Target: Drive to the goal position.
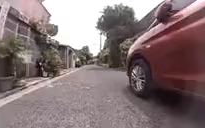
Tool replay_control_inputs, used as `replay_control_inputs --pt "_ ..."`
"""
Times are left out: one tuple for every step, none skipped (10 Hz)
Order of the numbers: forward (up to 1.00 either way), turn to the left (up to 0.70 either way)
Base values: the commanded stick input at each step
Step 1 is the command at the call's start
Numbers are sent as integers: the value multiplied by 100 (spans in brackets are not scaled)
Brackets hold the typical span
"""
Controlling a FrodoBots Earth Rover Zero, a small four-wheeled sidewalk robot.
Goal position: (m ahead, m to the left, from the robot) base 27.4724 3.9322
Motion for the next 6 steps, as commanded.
replay_control_inputs --pt "70 0" --pt "70 0" --pt "70 0" --pt "70 0" --pt "70 0" --pt "70 0"
